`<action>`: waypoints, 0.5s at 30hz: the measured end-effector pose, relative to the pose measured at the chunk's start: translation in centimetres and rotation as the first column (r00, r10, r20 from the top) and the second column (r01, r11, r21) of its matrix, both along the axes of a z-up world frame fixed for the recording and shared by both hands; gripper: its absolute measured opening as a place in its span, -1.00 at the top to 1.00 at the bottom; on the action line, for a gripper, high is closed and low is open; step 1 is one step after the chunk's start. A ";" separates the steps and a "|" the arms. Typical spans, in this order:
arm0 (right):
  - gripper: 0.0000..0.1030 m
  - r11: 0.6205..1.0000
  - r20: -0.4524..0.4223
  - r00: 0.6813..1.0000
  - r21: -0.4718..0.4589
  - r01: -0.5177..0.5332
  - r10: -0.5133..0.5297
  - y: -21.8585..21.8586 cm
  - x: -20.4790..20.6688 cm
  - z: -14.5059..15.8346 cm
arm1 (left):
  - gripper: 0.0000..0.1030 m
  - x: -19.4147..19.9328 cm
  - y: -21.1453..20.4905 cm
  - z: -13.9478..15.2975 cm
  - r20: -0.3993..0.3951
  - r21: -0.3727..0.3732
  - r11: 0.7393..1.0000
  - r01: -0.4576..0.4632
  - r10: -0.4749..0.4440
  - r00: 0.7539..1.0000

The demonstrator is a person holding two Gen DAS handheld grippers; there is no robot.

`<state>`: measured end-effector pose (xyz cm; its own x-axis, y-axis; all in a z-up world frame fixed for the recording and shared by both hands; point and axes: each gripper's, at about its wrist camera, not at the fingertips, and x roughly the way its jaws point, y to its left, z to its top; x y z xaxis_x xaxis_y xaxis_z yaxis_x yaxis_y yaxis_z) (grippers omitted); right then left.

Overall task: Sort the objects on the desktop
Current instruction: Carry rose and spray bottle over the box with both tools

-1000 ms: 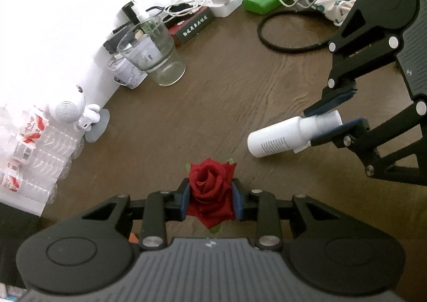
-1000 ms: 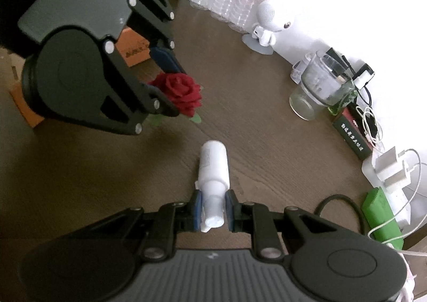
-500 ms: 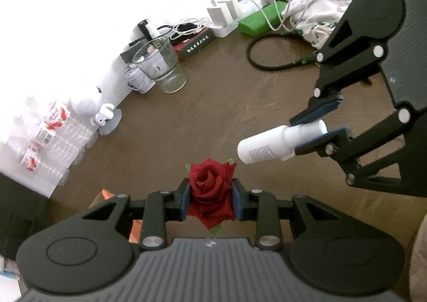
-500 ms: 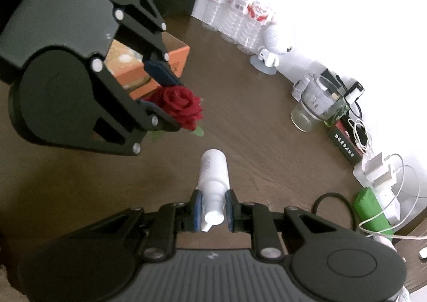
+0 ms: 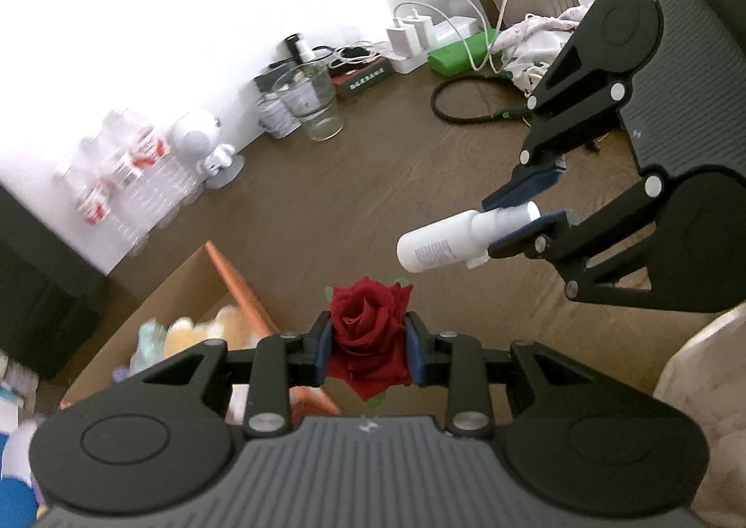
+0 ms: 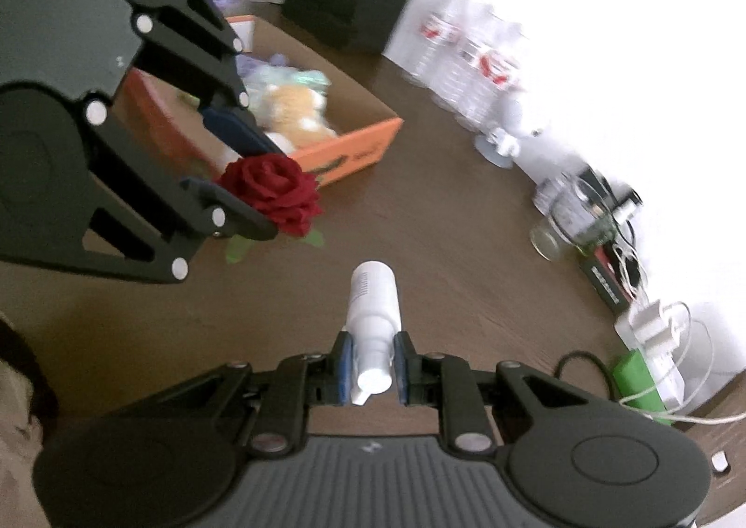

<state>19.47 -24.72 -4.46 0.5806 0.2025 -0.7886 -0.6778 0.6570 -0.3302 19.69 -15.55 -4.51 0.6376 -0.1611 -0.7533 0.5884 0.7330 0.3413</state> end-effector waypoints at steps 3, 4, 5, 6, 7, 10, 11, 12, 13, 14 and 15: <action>0.67 1.000 0.004 1.000 -0.005 -0.028 0.028 1.3 -1.2 0.3 | 0.39 -1.5 1.1 -0.1 -0.002 -0.007 0.999 -0.034 0.034 0.999; 0.67 0.999 0.004 0.999 -0.006 -0.037 0.037 1.8 -1.5 0.3 | 0.39 -2.0 1.4 -0.1 -0.003 -0.009 0.999 -0.046 0.046 0.999; 0.67 0.999 0.003 0.999 -0.007 -0.045 0.045 2.2 -1.8 0.4 | 0.39 -2.4 1.9 -0.2 -0.004 -0.011 0.998 -0.059 0.059 0.998; 0.67 0.999 0.002 0.999 -0.007 -0.054 0.054 2.7 -2.1 0.5 | 0.39 -2.8 2.5 -0.2 -0.006 -0.014 0.997 -0.072 0.072 0.997; 0.67 0.998 0.000 0.998 -0.009 -0.063 0.063 3.2 -2.4 0.5 | 0.39 -3.1 3.0 -0.2 -0.008 -0.017 0.996 -0.084 0.084 0.996; 0.67 0.995 -0.015 0.995 -0.011 -0.095 0.095 4.6 -3.0 0.6 | 0.39 -3.8 5.0 0.0 -0.013 -0.024 0.992 -0.123 0.123 0.992; 0.67 0.995 -0.020 0.994 -0.011 -0.104 0.104 5.1 -3.1 0.6 | 0.39 -4.0 5.7 0.1 -0.015 -0.027 0.991 -0.134 0.134 0.991; 0.67 0.994 -0.024 0.993 -0.011 -0.113 0.112 5.7 -3.3 0.6 | 0.39 -4.2 6.4 0.2 -0.015 -0.028 0.989 -0.144 0.144 0.990; 0.67 0.993 -0.026 0.992 -0.012 -0.120 0.119 6.2 -3.5 0.7 | 0.39 -4.4 7.1 0.2 -0.015 -0.030 0.988 -0.154 0.153 0.988; 0.67 0.992 -0.027 0.992 -0.012 -0.125 0.124 6.7 -3.6 0.7 | 0.39 -4.5 7.7 0.3 -0.015 -0.031 0.986 -0.163 0.162 0.987; 0.67 0.991 -0.026 0.991 -0.013 -0.130 0.130 7.3 -3.7 0.8 | 0.39 -4.7 8.3 0.4 -0.014 -0.031 0.985 -0.169 0.169 0.986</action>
<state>15.73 -17.38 -3.67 0.5299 0.2635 -0.8061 -0.7655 0.5577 -0.3209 14.97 -7.20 -4.11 0.6491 -0.0763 -0.7568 0.4590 0.8327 0.3097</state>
